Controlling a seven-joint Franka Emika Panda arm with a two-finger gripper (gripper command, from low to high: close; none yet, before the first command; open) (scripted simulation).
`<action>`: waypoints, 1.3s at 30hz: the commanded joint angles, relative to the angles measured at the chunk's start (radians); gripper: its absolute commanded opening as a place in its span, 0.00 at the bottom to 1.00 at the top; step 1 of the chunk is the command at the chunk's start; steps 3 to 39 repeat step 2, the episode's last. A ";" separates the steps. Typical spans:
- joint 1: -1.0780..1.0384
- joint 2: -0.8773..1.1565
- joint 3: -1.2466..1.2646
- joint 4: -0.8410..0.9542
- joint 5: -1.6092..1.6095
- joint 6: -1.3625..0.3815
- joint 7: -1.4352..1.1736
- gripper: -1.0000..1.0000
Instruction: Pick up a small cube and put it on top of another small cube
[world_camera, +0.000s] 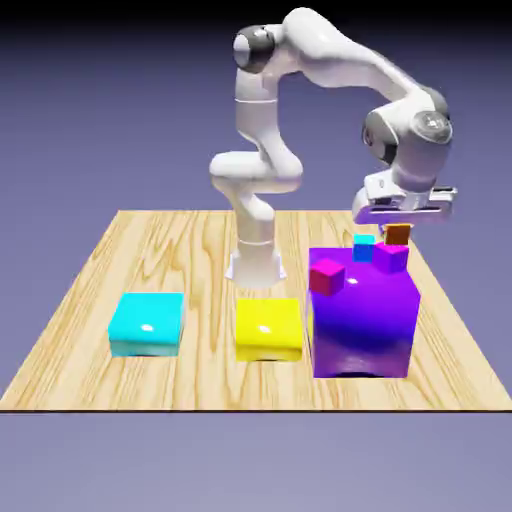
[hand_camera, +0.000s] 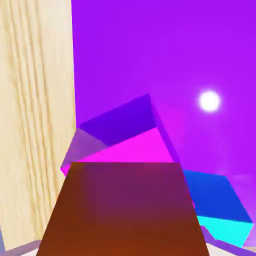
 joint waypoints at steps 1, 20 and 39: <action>-0.003 0.001 -0.003 0.036 -0.004 -0.035 0.004 1.00; -0.006 0.002 -0.007 0.072 -0.008 -0.071 0.008 1.00; -0.006 0.002 -0.007 0.072 -0.008 -0.071 0.008 1.00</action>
